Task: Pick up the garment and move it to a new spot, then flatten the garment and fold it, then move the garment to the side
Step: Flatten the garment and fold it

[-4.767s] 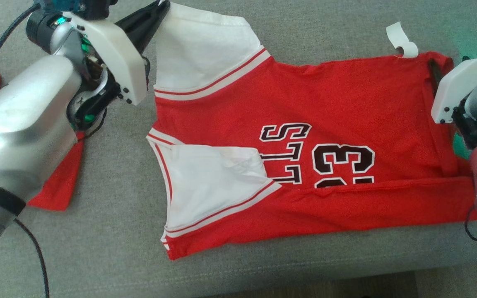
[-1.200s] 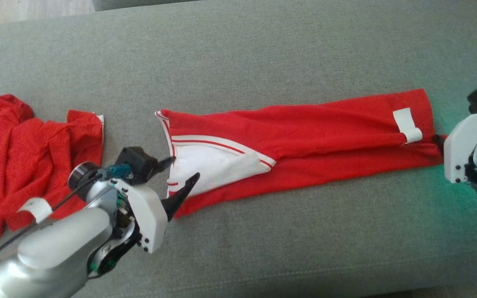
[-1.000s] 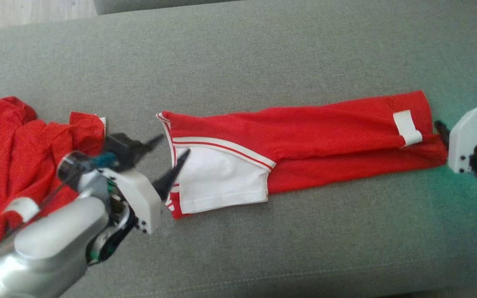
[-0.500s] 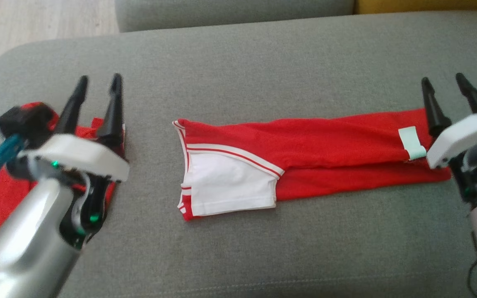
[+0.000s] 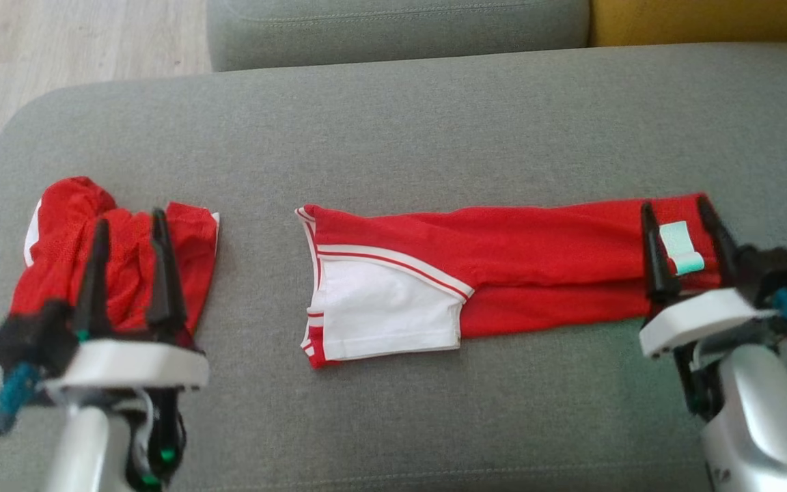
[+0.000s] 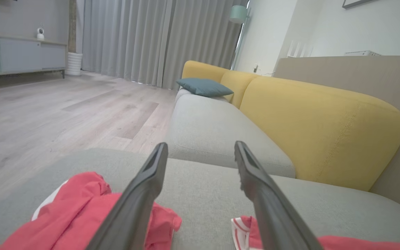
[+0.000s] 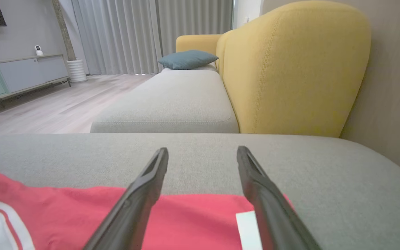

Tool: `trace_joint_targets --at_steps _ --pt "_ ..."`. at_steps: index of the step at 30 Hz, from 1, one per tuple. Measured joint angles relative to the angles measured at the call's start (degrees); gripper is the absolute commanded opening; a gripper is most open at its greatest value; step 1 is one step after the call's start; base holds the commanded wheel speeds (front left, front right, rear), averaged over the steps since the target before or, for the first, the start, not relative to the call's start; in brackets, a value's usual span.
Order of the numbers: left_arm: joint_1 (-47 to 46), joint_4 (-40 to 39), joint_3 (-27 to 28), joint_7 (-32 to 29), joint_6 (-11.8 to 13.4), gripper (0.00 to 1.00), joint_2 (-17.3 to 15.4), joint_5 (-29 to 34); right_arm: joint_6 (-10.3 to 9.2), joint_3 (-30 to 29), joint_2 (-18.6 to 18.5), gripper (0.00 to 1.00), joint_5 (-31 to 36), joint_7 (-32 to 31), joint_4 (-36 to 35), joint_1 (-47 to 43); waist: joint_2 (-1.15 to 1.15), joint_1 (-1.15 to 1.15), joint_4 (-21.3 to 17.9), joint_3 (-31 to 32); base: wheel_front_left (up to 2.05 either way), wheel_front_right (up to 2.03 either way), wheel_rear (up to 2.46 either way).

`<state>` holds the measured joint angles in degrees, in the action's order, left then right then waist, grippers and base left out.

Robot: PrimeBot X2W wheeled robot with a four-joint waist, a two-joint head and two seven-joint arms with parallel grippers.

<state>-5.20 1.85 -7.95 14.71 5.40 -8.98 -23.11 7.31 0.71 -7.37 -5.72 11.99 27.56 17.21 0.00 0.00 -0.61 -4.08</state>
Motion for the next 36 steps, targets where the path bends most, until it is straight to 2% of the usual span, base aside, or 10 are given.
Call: trace_joint_targets --at_steps 3,4,5,6,8,14,18,25,36 --pt "1.83 0.18 2.56 -0.01 -2.74 1.0 2.7 2.58 0.0 -0.99 0.81 1.0 1.2 0.2 0.75 -0.45 0.0 0.0 0.25 -0.17 0.0 0.0 0.0" --pt "1.83 0.18 2.56 -0.01 -2.74 1.0 2.7 2.58 0.0 -0.99 0.81 1.0 1.2 0.2 0.75 -0.45 0.0 0.0 0.25 -0.17 0.0 0.0 0.0" --pt "1.79 0.42 3.92 0.0 -4.67 1.0 3.6 3.71 0.0 -1.96 1.03 1.0 1.86 0.49 0.88 -0.35 0.0 0.0 0.5 -0.49 0.0 0.0 0.0" --pt "1.79 0.42 3.92 0.0 -4.67 1.0 3.6 3.71 0.0 -1.96 1.03 1.0 1.86 0.49 0.88 -0.35 0.0 0.0 0.5 -0.49 0.0 0.0 0.0" --pt "1.51 0.78 4.99 0.0 -6.2 1.0 4.27 4.81 0.0 -3.55 1.21 1.0 2.55 0.56 1.4 -0.21 0.0 0.0 0.71 -0.98 0.0 0.0 0.0" --pt "0.86 2.99 5.83 0.0 -9.01 1.0 5.86 6.39 0.0 -12.6 1.53 1.0 4.52 -3.75 5.94 2.06 0.0 0.0 1.37 -3.36 0.0 0.0 0.0" --pt "-1.14 4.1 5.8 -0.01 -10.33 1.0 6.06 6.76 0.0 -19.81 1.85 1.0 6.82 -7.14 8.62 6.27 0.0 0.0 2.1 -5.53 0.0 0.0 0.0" --pt "-3.83 5.39 5.89 0.0 -11.51 1.0 6.37 7.01 0.0 -28.81 2.64 1.0 13.04 -11.98 12.72 10.4 0.0 0.0 3.76 -8.57 0.0 0.0 0.0" --pt "-4.69 5.76 6.86 0.0 -12.04 1.0 6.57 7.91 0.0 -35.18 3.69 1.0 17.4 -15.05 16.86 12.79 0.0 0.0 3.68 -10.31 0.0 0.0 0.0"
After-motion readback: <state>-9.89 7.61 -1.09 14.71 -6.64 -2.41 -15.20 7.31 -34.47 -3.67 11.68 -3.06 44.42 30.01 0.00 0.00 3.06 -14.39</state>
